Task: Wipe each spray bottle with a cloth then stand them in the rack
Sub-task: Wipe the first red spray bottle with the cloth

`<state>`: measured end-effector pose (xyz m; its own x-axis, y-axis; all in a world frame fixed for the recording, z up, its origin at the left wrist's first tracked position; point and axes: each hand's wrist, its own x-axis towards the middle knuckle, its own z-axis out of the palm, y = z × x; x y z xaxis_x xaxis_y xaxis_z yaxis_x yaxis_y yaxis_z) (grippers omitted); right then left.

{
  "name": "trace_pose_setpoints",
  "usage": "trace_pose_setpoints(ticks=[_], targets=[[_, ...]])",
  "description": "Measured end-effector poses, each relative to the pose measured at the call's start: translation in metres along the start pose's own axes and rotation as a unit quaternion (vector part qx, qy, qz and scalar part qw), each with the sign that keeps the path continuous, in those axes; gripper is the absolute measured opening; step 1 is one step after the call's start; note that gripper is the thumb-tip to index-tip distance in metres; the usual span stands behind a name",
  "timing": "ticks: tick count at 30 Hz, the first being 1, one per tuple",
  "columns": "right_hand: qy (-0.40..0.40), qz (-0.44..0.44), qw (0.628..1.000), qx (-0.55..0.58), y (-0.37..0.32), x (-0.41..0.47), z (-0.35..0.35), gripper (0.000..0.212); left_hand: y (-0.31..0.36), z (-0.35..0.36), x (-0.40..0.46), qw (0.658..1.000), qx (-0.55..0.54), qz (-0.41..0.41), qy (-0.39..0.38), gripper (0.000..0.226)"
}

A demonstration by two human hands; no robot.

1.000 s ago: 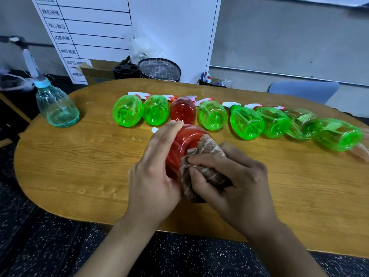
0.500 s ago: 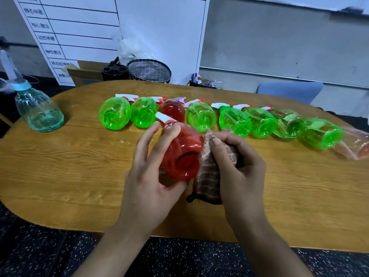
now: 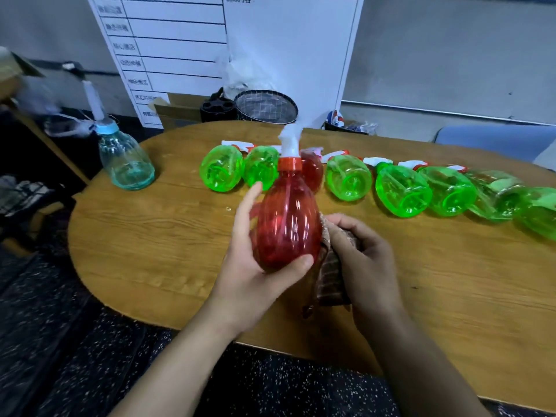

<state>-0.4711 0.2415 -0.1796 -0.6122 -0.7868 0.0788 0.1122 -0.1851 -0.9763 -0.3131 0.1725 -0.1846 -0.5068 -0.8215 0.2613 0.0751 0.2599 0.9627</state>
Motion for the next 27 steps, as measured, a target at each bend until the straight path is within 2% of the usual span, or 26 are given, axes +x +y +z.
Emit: trace_pose_setpoints(ticks=[3, 7, 13, 16, 19, 27], targets=[[-0.019, -0.004, 0.999, -0.025, 0.012, 0.005, 0.023, 0.009, -0.011, -0.023, 0.0, 0.999, 0.025, -0.027, 0.01, 0.115], [-0.036, -0.002, 0.999, -0.04, 0.03, 0.01, 0.058, 0.013, -0.025, -0.07, 0.006, 0.991, 0.093, -0.033, 0.093, 0.112], [-0.052, 0.018, 0.996, -0.074, 0.049, 0.013, 0.097, 0.008, -0.057, -0.15, 0.022, 0.96, 0.186, -0.026, 0.206, 0.11], [-0.064, 0.036, 0.995, -0.071, 0.054, 0.015, 0.106, 0.008, -0.06, -0.17, 0.03, 0.944, 0.234, -0.003, 0.234, 0.106], [-0.053, 0.041, 0.997, -0.049, 0.056, 0.02, 0.108, 0.008, -0.064, -0.183, 0.039, 0.932, 0.253, -0.017, 0.258, 0.105], [-0.055, 0.068, 0.996, -0.007, 0.055, 0.027, 0.109, 0.013, -0.077, -0.204, 0.054, 0.939, 0.214, -0.038, 0.265, 0.115]])
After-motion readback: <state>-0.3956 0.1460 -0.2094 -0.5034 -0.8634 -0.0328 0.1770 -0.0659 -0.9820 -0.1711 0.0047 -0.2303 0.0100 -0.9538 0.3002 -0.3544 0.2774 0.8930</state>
